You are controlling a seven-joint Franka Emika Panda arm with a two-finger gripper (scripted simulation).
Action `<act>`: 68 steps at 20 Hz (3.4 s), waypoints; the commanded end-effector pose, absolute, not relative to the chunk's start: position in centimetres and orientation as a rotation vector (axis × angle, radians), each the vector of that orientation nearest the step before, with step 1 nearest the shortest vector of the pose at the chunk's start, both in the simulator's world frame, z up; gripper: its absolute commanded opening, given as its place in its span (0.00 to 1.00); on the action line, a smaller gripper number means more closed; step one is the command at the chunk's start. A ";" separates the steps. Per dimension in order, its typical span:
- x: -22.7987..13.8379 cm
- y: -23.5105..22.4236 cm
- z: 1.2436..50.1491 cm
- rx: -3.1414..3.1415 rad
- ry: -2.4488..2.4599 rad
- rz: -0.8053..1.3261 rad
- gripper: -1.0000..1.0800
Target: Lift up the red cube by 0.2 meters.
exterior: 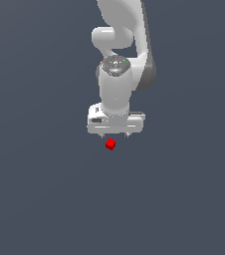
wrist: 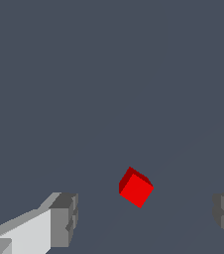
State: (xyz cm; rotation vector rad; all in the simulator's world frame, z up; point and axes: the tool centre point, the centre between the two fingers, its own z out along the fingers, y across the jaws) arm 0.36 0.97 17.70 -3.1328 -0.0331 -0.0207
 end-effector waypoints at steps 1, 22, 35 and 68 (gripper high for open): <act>0.4 1.0 17.7 -3.133 -0.033 -0.021 0.96; -2.7 -0.7 8.6 -3.101 0.498 -0.010 0.96; -5.0 -1.1 2.4 -3.027 0.847 -0.001 0.96; -5.3 -1.0 11.0 -3.019 0.868 0.000 0.00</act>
